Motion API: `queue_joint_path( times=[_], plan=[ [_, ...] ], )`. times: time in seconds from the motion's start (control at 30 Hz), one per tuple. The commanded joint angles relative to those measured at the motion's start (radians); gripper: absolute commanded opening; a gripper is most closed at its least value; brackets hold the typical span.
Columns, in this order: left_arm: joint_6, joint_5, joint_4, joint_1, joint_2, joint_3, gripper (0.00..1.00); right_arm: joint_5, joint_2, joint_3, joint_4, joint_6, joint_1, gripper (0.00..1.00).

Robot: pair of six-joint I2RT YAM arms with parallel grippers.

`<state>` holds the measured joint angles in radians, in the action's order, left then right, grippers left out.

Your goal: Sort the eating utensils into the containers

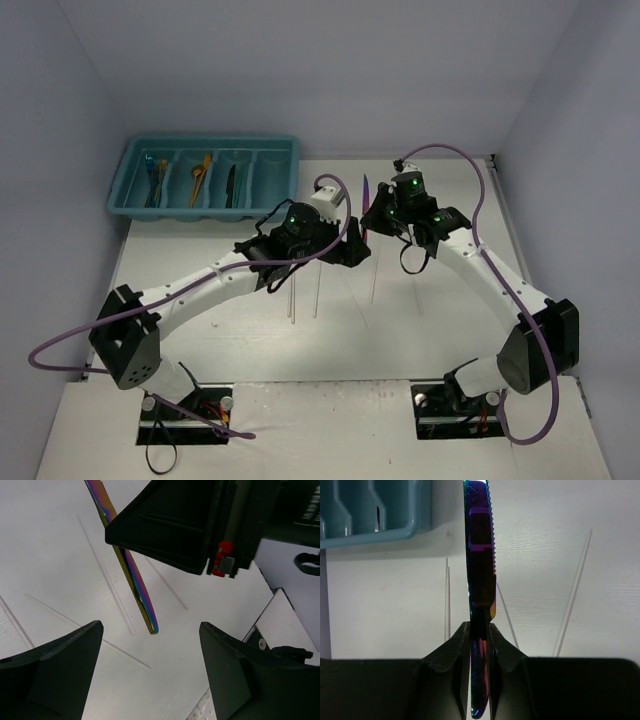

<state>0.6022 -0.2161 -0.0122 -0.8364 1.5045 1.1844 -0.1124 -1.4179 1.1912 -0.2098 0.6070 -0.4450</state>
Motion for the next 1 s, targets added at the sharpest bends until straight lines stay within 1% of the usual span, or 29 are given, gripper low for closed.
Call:
queue_joint_path(
  times=[0.0,0.2,0.33,0.43,0.47,0.5,0.53,0.57,0.6,0.63,0.8,0.83,0.87,0.97],
  plan=[
    [-0.002,0.003,-0.074,-0.008,0.01,0.066,0.72,-0.04,0.067,0.021,0.087,0.035,-0.004,0.0],
    [0.0,0.062,-0.07,-0.019,0.031,0.077,0.6,-0.05,0.084,0.016,0.103,0.056,-0.013,0.0],
    [0.002,0.08,-0.073,-0.02,0.042,0.094,0.42,-0.054,0.089,0.014,0.111,0.061,-0.021,0.0],
    [0.002,0.095,-0.079,-0.02,0.045,0.098,0.32,-0.053,0.089,0.007,0.117,0.065,-0.023,0.0],
    [0.002,0.101,-0.08,-0.02,0.046,0.096,0.31,-0.053,0.089,0.005,0.119,0.067,-0.025,0.0],
    [0.006,0.107,-0.082,-0.021,0.046,0.094,0.28,-0.053,0.088,0.001,0.123,0.069,-0.028,0.0],
    [0.008,0.11,-0.085,-0.02,0.046,0.092,0.22,-0.053,0.088,-0.002,0.126,0.07,-0.031,0.0],
    [0.01,0.112,-0.088,-0.02,0.046,0.09,0.13,-0.053,0.088,-0.004,0.129,0.071,-0.034,0.0],
    [0.011,0.113,-0.089,-0.021,0.045,0.088,0.01,-0.052,0.087,-0.007,0.131,0.071,-0.036,0.0],
    [0.012,0.115,-0.089,-0.02,0.044,0.084,0.0,-0.052,0.086,-0.008,0.133,0.071,-0.038,0.0],
    [0.015,0.131,-0.089,-0.02,0.032,0.055,0.0,-0.04,0.086,-0.018,0.138,0.067,-0.039,0.0],
    [0.015,0.138,-0.089,-0.019,0.026,0.045,0.0,-0.032,0.087,-0.021,0.138,0.065,-0.039,0.06],
    [0.014,0.147,-0.089,-0.018,0.021,0.033,0.0,-0.02,0.088,-0.024,0.138,0.063,-0.038,0.18],
    [0.01,0.161,-0.082,-0.004,0.004,0.009,0.0,0.017,0.092,-0.031,0.136,0.047,-0.037,0.41]
  ],
)
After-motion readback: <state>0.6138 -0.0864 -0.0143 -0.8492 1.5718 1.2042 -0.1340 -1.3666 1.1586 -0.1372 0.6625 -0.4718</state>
